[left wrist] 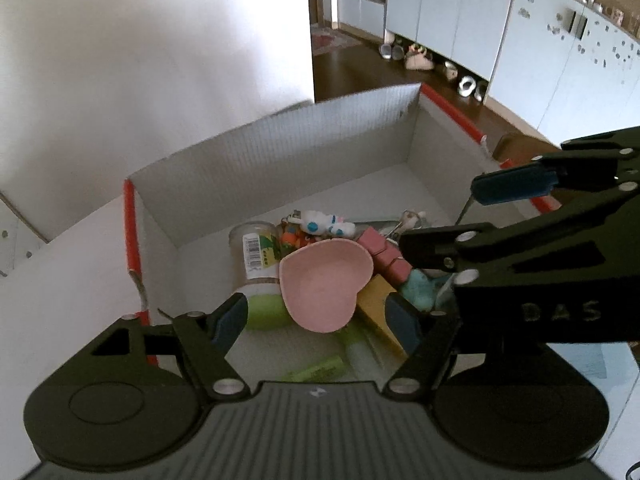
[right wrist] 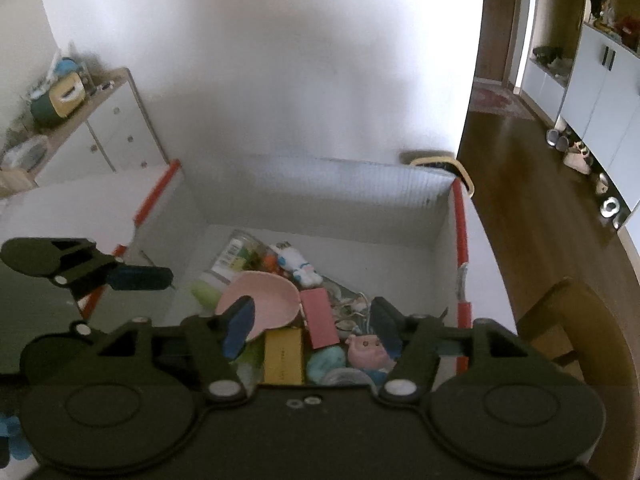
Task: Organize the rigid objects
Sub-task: 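Lower both tools into the box and open them to release the dish and clip, then withdraw both open tools up and away from the box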
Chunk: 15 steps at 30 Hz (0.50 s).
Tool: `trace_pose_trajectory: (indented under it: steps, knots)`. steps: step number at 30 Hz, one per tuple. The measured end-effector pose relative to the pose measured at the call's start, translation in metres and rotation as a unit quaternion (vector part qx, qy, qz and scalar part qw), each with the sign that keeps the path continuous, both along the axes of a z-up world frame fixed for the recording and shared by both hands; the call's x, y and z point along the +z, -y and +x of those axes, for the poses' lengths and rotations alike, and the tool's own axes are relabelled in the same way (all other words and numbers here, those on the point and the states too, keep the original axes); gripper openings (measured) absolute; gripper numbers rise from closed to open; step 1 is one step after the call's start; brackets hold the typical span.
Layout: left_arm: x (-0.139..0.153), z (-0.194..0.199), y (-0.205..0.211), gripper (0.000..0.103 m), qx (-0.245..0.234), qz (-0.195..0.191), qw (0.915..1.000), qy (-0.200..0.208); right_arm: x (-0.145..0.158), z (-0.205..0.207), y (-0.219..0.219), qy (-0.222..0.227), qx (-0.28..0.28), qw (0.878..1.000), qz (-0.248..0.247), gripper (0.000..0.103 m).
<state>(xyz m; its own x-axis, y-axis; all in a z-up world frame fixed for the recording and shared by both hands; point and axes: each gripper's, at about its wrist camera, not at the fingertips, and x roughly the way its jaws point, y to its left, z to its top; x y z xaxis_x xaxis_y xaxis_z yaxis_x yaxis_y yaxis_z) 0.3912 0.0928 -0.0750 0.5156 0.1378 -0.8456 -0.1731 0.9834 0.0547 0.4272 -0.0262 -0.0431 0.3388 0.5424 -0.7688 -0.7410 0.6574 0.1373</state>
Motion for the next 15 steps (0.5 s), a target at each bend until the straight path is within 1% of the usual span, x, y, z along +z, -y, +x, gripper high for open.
trace_pose_trajectory:
  steps: [8,10,12,15]
  knots:
    - [0.025,-0.025,0.007,0.075,0.007,-0.002,0.9995,0.030,0.025,-0.022,0.028,0.011,0.003,0.999,0.040,0.072]
    - [0.030,-0.033,0.008,0.075,0.008,-0.003,0.9992,0.038,0.030,-0.027,0.035,0.015,0.002,0.999,0.049,0.076]
    - [0.035,-0.041,0.010,0.075,0.010,-0.002,0.9988,0.047,0.035,-0.032,0.043,0.016,0.003,0.998,0.060,0.076]
    - [0.043,-0.054,0.013,0.075,0.013,-0.008,0.9981,0.060,0.043,-0.041,0.055,0.021,0.007,0.997,0.078,0.081]
